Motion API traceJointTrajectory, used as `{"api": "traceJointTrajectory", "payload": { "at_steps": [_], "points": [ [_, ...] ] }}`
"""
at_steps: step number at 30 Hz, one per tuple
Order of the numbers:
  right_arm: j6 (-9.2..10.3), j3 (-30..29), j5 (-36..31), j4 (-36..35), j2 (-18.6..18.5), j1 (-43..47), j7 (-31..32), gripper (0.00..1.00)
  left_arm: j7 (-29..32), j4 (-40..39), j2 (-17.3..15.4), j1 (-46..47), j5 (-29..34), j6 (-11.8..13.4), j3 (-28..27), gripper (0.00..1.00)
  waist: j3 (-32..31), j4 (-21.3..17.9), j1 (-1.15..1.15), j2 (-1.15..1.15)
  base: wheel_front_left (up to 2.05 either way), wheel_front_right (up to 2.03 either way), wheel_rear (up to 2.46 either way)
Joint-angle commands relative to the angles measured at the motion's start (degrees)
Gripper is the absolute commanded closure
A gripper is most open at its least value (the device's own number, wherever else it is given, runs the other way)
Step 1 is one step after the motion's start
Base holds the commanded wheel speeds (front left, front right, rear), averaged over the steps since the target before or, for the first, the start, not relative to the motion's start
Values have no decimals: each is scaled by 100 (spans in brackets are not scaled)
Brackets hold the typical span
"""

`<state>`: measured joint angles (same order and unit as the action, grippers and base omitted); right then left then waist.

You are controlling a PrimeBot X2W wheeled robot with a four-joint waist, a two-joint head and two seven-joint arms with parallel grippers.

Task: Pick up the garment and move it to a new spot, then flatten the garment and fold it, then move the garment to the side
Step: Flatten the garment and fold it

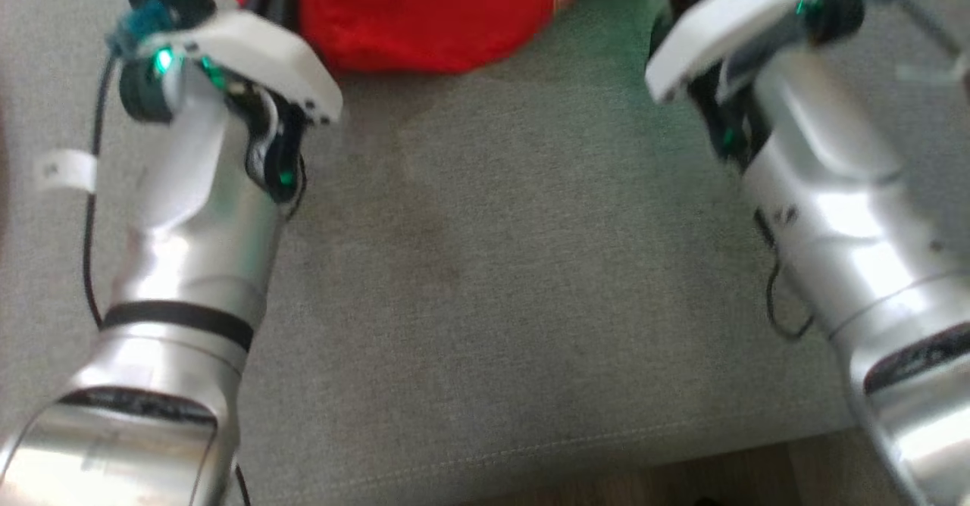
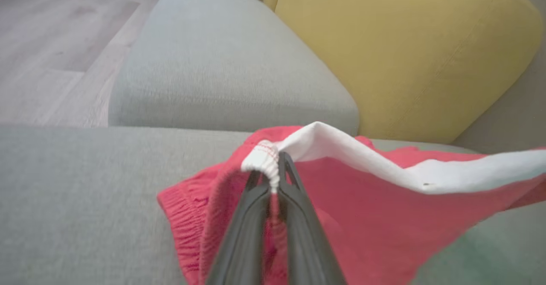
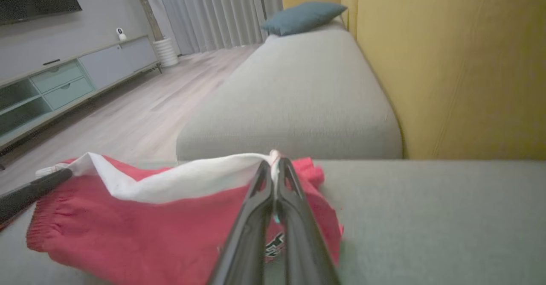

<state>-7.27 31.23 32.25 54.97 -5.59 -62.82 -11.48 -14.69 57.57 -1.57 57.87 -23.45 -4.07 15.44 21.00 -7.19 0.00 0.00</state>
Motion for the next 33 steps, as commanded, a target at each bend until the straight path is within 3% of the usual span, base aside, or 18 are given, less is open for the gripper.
{"api": "traceJointTrajectory", "payload": {
  "at_steps": [1, 8, 11, 15, 19, 23, 27, 33],
  "points": [
    [-22, 139, 211, -41, 139, 187, -129, 100, -29, -146, -140, 105, -64, -51, -167, 100, 62, 56, 0, 0, 0, 0, 0],
    [-22, 432, 667, -204, -154, 937, -313, 100, -30, -706, -133, -691, -262, -42, 68, 100, -40, 125, 0, 0, 0, 0, 0],
    [-22, 486, 807, -573, -426, 1424, -342, 100, -30, -1370, -133, -1309, -236, 113, 136, 100, -144, 166, 0, 0, 0, 0, 0],
    [-22, 347, 816, -1328, -865, 2275, -349, 100, -30, -2209, -132, -2335, -129, 140, 402, 100, -378, 231, 0, 0, 0, 0, 0],
    [-22, -159, 633, -2201, -1230, 3519, -351, 100, -30, -3086, -132, -3467, 212, 108, 513, 100, -695, 249, 0, 0, 0, 0, 0],
    [-22, -628, 359, -3032, -1317, 4538, -156, 100, -30, -3754, -191, -4320, 372, 129, 517, 100, -925, 252, 0, 0, 0, 0, 0],
    [-22, -1294, -15, -4090, -1273, 5560, 431, 100, 81, -4387, -303, -5054, 375, 256, 584, 100, -1133, 232, 0, 0, 0, 0, 0],
    [-22, -2213, -722, -5959, -950, 6749, 1662, 100, 740, -5560, -449, -5836, 273, 491, 686, 100, -1295, 206, 0, 0, 0, 0, 0]
  ]
}}
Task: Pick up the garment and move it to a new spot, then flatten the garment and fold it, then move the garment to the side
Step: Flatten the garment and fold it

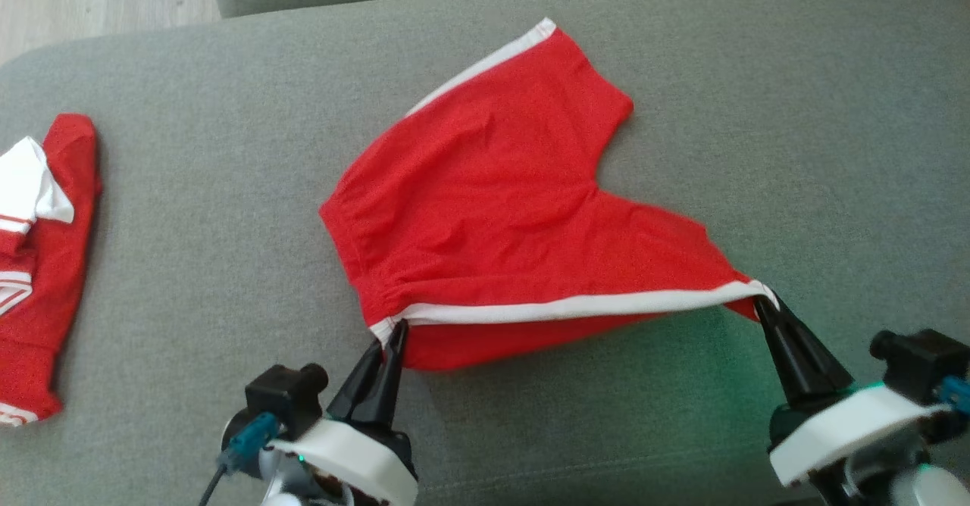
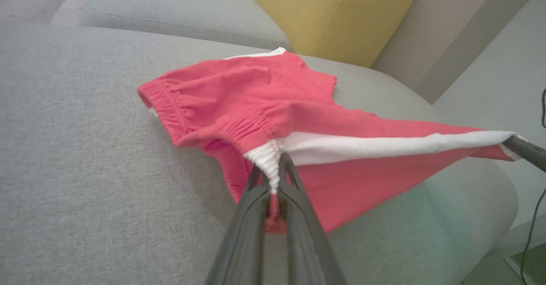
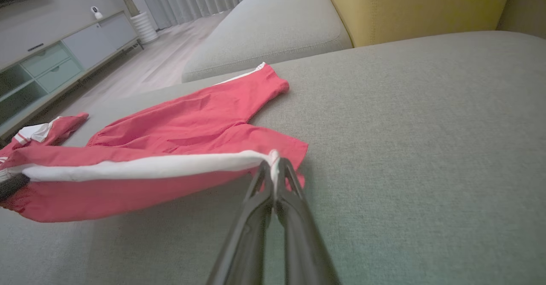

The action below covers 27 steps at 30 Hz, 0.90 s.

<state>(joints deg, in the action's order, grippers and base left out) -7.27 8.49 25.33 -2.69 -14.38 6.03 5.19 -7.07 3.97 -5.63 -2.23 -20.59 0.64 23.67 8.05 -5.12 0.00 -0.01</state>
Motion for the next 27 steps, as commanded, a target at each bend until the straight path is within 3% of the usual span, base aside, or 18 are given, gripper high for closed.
{"api": "traceJointTrajectory", "payload": {
  "at_steps": [1, 7, 14, 20, 27],
  "points": [
    [-22, -28, -109, -436, -26, -25, 174, 100, 66, -362, -62, 105, -20, 44, -117, 100, -3, 3, 0, 1, 0, 0, 0],
    [-22, -345, -345, -1094, 28, -72, 719, 100, 323, -848, -91, 115, -115, 89, -119, 100, 134, 58, 0, 1, 0, 0, 0],
    [-22, -215, -305, -661, -348, -1205, 809, 100, 267, -711, -28, 743, -229, -12, -220, 100, 580, 290, 0, 1, 0, 0, 0],
    [-22, 350, -27, 434, -932, -2830, 713, 100, 28, -234, 116, 1592, -451, -164, -290, 100, 1145, 705, 0, 1, 0, 0, 0],
    [-22, 1087, 338, 2049, -1250, -4491, 249, 100, -366, 667, 242, 2624, -749, -327, -135, 100, 1557, 1259, 0, 1, 0, 0, 0]
  ]
}}
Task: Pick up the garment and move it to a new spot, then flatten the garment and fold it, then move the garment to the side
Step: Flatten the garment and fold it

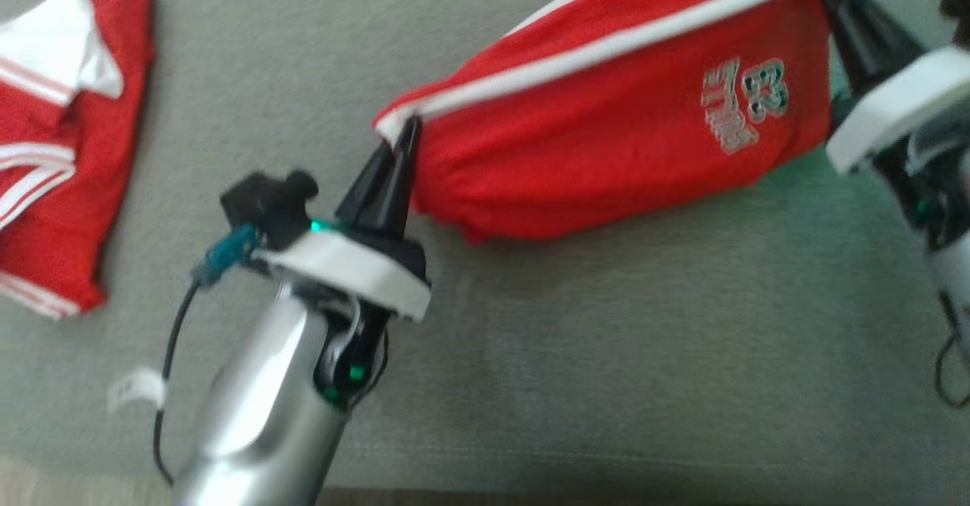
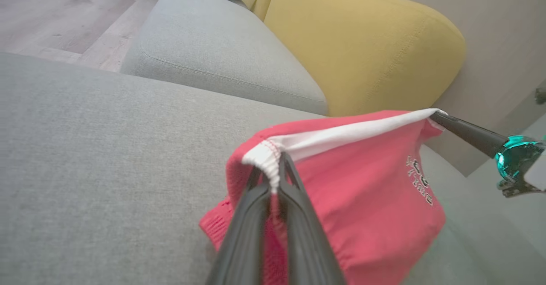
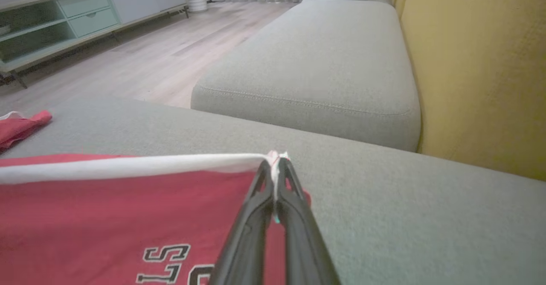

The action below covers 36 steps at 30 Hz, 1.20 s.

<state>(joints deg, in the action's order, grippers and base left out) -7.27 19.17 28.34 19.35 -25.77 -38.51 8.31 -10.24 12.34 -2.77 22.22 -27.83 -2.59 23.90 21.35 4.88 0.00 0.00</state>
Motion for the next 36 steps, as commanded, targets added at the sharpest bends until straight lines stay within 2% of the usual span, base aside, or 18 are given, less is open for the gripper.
{"api": "traceJointTrajectory", "payload": {
  "at_steps": [1, 9, 14, 15, 16, 17, 18, 22, 26, 30, 31, 36],
  "points": [
    [-22, 121, 80, 68, -126, -230, -150, 100, -84, -25, -34, 328, -63, -13, -114, 100, 267, 322, 0, 0, 0, 0, 0],
    [-22, 940, 368, 1684, -131, -1522, -630, 100, -276, 1037, -13, 1363, -659, 8, 479, 100, 607, 592, 0, 0, 0, 0, 0],
    [-22, 1420, 509, 2355, -36, -1976, -977, 100, -349, 1539, -12, 1781, -1023, 71, 965, 100, 725, 628, 0, 0, 0, 0, 0],
    [-22, 1507, 537, 2465, -11, -2045, -1046, 100, -359, 1643, -12, 1860, -1011, 115, 1055, 97, 743, 625, 0, 0, 0, 0, 0],
    [-22, 1587, 563, 2568, 16, -2101, -1123, 55, -376, 1712, -11, 1916, -1041, 145, 1112, 67, 751, 622, 0, 0, 0, 0, 0],
    [-22, 1659, 593, 2656, 44, -2144, -1217, 5, -393, 1770, -11, 1957, -1067, 190, 1159, 19, 752, 616, 0, 0, 0, 0, 0],
    [-22, 1707, 611, 2734, 61, -2180, -1356, 0, -411, 1821, -11, 1996, -1041, 264, 1204, 0, 750, 609, 0, 0, 0, 0, 0],
    [-22, 1794, 567, 2959, 148, -2192, -2033, 0, -459, 1936, -11, 1964, -869, 568, 1255, 0, 654, 524, 0, 0, 0, 0, 0],
    [-22, 1646, 394, 2846, 242, -1962, -2307, 0, -472, 1763, -77, 1685, -537, 915, 1053, 0, 457, 369, 0, 0, 0, 0, 0],
    [-22, 1074, 83, 2106, 292, -1410, -2327, 0, -473, 1453, -266, 1190, -223, 1188, 871, 0, 224, 171, 0, 0, 0, 0, 0],
    [-22, 1074, 83, 2106, 292, -1410, -2327, 0, -473, 1453, -266, 1190, -223, 1188, 871, 0, 224, 171, 0, 0, 0, 0, 0],
    [-22, 215, -442, 1039, 462, -241, -2329, 0, -474, 1133, -543, 601, -33, 1452, 703, 0, -109, -53, 0, 0, 0, 0, 0]
  ]
}}
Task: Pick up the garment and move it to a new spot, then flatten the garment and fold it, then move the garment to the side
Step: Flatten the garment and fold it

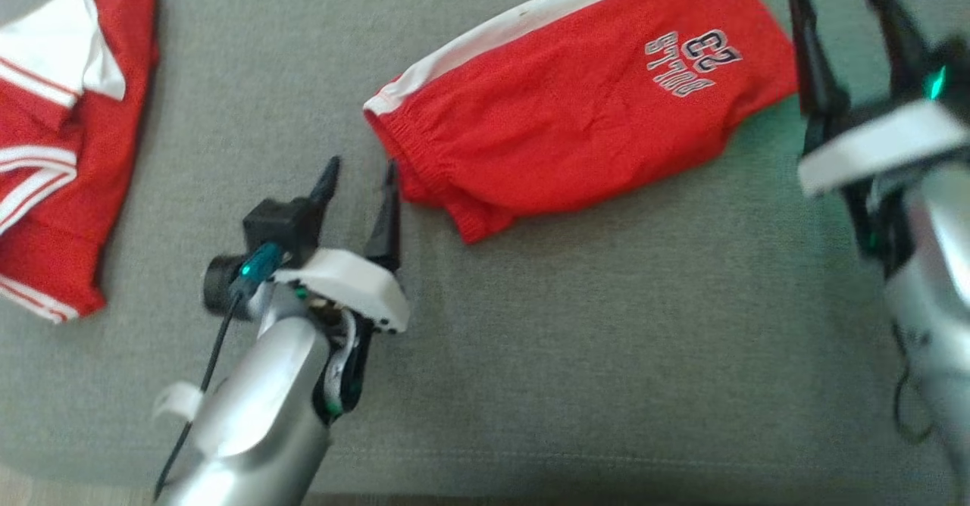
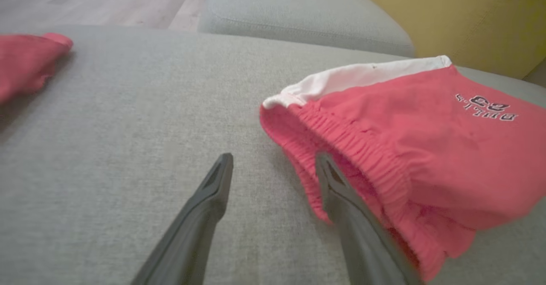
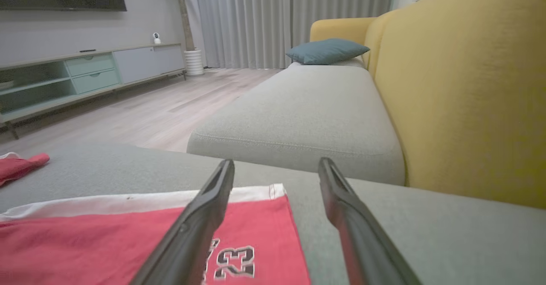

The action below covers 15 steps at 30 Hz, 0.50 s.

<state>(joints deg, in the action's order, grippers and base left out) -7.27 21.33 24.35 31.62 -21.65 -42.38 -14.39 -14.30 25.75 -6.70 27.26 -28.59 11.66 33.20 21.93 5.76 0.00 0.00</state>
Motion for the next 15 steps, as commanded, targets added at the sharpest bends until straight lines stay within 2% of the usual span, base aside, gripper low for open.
{"api": "traceJointTrajectory", "payload": {
  "at_steps": [1, 9, 15],
  "points": [
    [-22, -165, -161, -369, 96, 388, -60, 0, -69, -308, -212, 1, 82, 83, -278, 0, -232, -182, 0, 0, 0, 0, 0],
    [-22, -1166, -860, -1548, 657, 2066, -1, 0, -69, -1345, -596, -589, 574, 484, -728, 0, -678, -488, 0, 0, 0, 0, 0],
    [-22, -1509, -1250, -2399, 1087, 2952, 344, 0, -69, -1924, -750, -977, 895, 587, -1020, 0, -926, -703, 0, 0, 0, 0, 0]
  ]
}}
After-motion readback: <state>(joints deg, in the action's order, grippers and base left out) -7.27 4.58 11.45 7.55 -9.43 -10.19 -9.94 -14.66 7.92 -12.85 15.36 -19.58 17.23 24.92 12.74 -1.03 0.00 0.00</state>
